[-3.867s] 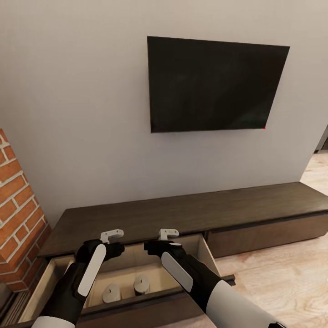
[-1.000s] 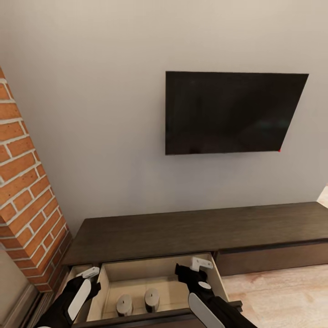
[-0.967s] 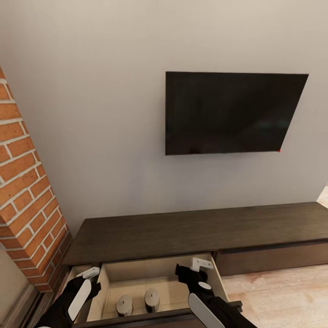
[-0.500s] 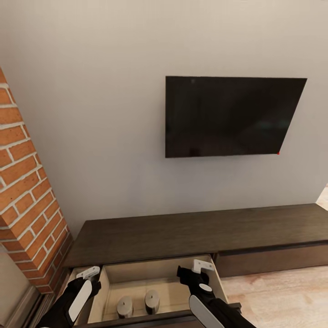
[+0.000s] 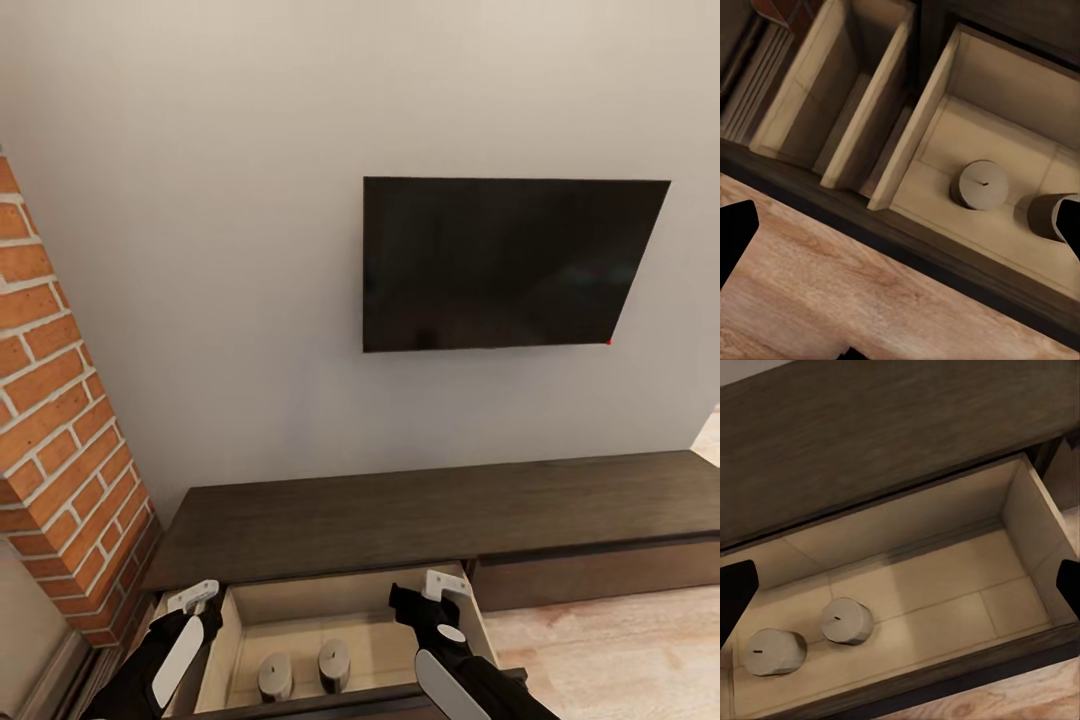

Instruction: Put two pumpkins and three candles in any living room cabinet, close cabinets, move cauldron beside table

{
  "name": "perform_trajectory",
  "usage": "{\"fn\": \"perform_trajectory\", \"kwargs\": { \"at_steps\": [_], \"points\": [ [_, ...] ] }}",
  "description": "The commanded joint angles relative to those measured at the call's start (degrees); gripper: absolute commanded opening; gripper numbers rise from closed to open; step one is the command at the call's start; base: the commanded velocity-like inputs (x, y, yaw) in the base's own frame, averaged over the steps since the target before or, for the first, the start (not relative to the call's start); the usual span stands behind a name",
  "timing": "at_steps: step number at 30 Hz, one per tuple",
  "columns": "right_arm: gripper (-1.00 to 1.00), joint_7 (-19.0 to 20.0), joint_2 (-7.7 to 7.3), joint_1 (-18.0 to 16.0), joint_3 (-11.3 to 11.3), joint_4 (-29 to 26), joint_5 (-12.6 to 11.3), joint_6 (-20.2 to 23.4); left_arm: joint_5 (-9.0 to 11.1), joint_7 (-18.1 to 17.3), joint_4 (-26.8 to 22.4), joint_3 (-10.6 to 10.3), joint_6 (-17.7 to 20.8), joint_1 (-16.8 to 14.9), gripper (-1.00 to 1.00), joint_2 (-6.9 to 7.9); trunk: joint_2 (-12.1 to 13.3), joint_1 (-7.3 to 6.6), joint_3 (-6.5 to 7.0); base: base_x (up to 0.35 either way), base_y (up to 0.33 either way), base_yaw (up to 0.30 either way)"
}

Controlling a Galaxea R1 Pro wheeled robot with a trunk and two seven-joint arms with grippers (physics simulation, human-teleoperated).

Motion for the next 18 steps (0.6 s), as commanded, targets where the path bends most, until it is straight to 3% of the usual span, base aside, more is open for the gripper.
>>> {"fn": "perform_trajectory", "kwargs": {
  "at_steps": [1, 18],
  "points": [
    [1.0, -0.4, -0.07, -0.1, 0.3, -0.1, -0.2, 0.0, 0.6, 0.4, -0.1, -0.1, 0.2, 0.0, 1.0, 0.05, 0.4, -0.22, 0.12, 0.0, 0.0, 0.0],
    [1.0, -0.4, 0.01, -0.1, 0.3, -0.1, -0.3, -0.3, 0.5, 0.4, 0.0, -0.1, 0.1, 0.0, 1.0, 0.03, 5.6, -3.08, 2.45, 0.0, 0.0, 0.0]
  ]
}}
